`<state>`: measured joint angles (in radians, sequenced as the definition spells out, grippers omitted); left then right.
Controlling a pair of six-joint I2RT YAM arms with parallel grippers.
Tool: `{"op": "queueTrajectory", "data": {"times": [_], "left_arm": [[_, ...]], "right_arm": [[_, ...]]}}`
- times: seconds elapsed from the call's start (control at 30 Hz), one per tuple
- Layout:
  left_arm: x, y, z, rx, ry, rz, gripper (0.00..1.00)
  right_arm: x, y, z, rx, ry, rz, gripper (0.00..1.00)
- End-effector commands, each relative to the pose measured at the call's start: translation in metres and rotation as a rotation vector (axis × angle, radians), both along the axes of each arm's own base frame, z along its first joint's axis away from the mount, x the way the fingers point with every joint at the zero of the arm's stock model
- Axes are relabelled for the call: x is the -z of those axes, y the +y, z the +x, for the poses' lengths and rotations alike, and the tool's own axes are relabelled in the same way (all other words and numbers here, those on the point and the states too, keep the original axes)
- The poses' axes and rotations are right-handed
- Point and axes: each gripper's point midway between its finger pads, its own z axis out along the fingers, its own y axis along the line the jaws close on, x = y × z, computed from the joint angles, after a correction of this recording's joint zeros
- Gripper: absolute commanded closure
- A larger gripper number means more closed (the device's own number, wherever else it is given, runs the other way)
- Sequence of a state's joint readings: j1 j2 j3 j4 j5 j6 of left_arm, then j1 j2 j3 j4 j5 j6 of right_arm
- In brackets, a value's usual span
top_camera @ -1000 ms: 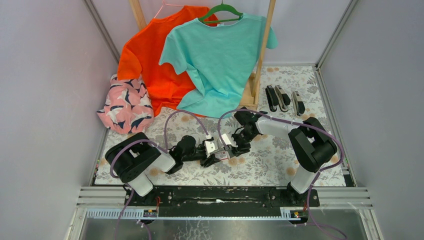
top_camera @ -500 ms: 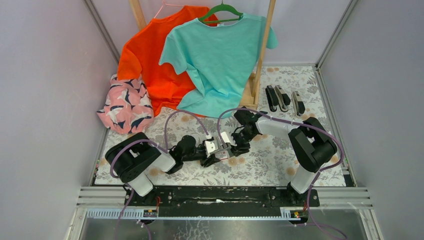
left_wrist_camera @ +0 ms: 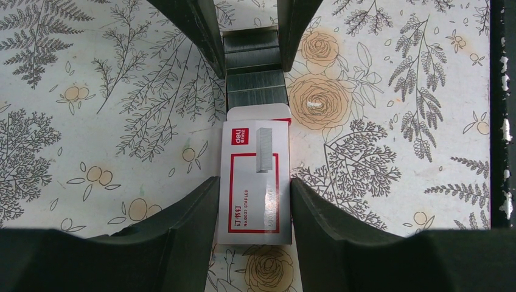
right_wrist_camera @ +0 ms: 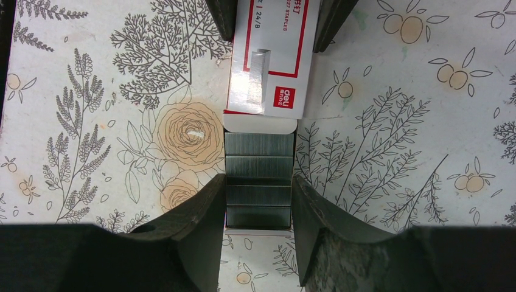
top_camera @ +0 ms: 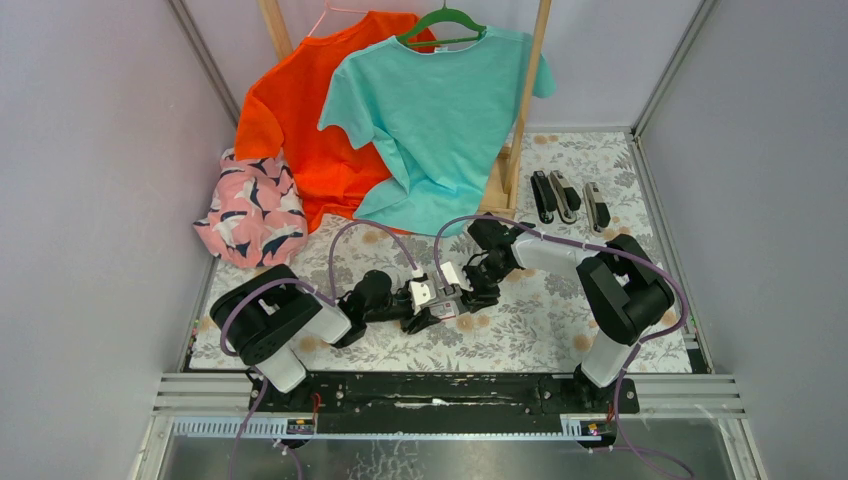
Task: Unload the staples from the stapler
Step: Close the staple box at the center of the board.
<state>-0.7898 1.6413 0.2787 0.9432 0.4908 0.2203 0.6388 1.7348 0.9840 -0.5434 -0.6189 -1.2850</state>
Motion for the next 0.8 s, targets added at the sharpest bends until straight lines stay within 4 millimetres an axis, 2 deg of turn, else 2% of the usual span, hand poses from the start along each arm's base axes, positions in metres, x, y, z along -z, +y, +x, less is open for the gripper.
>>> {"op": "queueTrajectory", "data": {"times": [0.0,0.4,0.77], "left_arm": [[0.007,-0.0022,-0.0034,0.037,-0.002,0.028,0.47],[0.0081,-0.0026,-0.0029,0.038,0.002,0.032,0.47],[0.0093,-0.0034,-0.0017,0.034,0.007,0.038,0.46]], "right_arm": [[-0.0025,0.0057,0.009,0.019,-0.037,-0.009,0.57],[-0.0001,0.0024,0.0133,0.037,-0.047,-0.038,0.57],[0.0012,0.004,0.008,0.035,-0.017,-0.028,0.58]]}}
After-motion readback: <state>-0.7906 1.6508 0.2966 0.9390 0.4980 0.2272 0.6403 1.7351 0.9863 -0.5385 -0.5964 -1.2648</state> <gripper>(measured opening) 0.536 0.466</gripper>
